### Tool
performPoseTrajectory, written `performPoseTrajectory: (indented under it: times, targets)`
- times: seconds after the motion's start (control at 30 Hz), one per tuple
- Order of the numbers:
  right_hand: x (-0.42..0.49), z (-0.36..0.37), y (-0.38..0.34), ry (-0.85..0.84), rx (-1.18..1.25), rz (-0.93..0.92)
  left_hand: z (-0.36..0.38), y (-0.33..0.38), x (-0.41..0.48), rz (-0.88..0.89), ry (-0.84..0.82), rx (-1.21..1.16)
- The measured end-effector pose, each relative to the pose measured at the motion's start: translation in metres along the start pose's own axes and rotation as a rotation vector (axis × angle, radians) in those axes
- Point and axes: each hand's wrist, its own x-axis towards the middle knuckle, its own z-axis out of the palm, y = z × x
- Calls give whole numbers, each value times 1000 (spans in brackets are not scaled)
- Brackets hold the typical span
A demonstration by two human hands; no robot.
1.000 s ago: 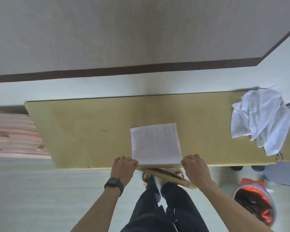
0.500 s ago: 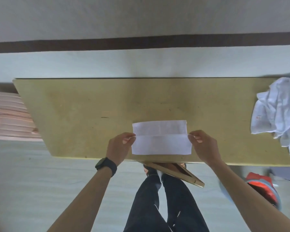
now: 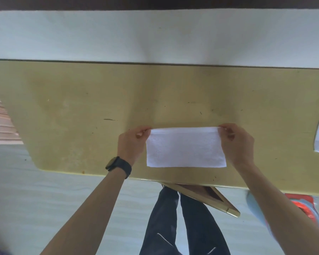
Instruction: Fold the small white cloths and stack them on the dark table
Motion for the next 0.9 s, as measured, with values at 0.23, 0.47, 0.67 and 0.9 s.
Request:
performPoseTrajectory:
  times: [0.23, 0.47, 0.67, 0.9]
  targets:
    - [-5, 5, 0, 42, -92, -56, 0, 3, 5, 78, -10, 185]
    - [-4, 8, -7, 107, -283, -152, -1, 13, 9, 88, -65, 391]
    - [-4, 15, -13, 130, -458, -168, -1, 18, 3, 112, -104, 499]
    - [10, 37, -62, -64, -432, -288, -6, 21, -21, -102, -132, 417]
